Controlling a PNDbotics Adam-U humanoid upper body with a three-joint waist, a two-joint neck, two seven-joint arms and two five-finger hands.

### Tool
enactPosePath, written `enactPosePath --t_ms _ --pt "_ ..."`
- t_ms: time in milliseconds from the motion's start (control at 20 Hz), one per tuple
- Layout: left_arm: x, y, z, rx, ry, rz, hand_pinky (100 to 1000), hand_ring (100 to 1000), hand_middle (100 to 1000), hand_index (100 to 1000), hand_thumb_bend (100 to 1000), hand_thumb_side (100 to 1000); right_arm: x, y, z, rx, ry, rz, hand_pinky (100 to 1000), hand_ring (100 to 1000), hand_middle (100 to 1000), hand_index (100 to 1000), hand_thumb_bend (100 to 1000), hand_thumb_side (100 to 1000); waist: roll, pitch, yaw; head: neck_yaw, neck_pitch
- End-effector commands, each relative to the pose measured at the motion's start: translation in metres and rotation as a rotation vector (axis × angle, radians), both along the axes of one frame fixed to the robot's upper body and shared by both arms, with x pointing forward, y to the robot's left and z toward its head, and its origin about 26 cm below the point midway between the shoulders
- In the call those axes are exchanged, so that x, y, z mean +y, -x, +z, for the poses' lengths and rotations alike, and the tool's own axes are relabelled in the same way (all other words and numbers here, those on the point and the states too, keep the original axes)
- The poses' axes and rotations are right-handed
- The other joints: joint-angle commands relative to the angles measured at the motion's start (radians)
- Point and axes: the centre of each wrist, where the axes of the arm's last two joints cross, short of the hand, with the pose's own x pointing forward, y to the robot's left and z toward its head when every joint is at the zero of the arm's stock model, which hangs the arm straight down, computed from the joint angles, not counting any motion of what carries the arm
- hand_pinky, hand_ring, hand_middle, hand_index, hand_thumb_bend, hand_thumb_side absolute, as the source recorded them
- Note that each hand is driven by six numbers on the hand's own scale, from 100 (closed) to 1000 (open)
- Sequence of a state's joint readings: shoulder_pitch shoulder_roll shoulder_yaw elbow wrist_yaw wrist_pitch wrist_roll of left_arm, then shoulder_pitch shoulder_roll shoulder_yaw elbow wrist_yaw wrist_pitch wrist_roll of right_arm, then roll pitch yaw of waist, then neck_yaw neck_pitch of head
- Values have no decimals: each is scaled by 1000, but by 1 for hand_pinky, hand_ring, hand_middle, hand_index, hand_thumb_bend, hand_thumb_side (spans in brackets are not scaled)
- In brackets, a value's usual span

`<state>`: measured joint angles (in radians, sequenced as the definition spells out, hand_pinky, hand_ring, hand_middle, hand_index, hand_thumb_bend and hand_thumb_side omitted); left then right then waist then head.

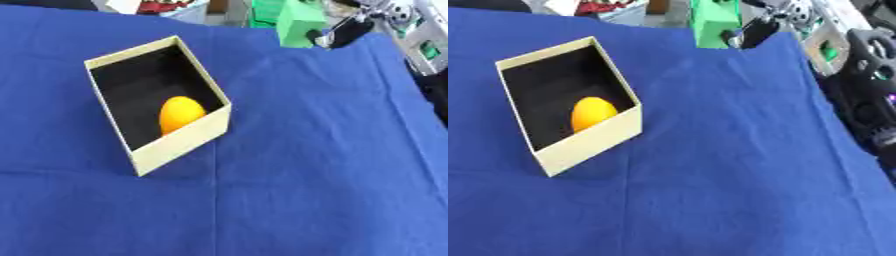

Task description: Pick up objects on the table and place them in the box.

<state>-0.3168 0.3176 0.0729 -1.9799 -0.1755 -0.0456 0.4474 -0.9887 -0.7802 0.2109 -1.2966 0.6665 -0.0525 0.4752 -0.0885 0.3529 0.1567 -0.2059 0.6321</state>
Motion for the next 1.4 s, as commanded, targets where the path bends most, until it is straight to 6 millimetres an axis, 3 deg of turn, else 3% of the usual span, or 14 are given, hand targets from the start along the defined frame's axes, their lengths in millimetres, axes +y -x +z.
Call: enactPosePath --t_ms 50,650,1100,1400 --pt "4 4 9 -27 -21 7 496 683 647 761 133 1000 4 20 28 -72 0 39 863 907 450 603 100 100 5 -31 -3 4 11" --pt "3 4 7 -22 -14 0 496 684 647 760 135 1000 88 60 50 -71 -7 349 876 913 452 613 100 114 10 -51 -4 3 40" --pt "1 3 9 -33 -5 -10 497 684 647 760 139 1000 147 73 40 13 -30 553 886 919 449 620 100 162 10 -50 16 -32 43" --pt "-1 2 11 -40 2 -19 497 684 647 759 139 1000 172 69 29 77 -39 604 893 925 448 629 100 209 6 -50 29 -64 48"
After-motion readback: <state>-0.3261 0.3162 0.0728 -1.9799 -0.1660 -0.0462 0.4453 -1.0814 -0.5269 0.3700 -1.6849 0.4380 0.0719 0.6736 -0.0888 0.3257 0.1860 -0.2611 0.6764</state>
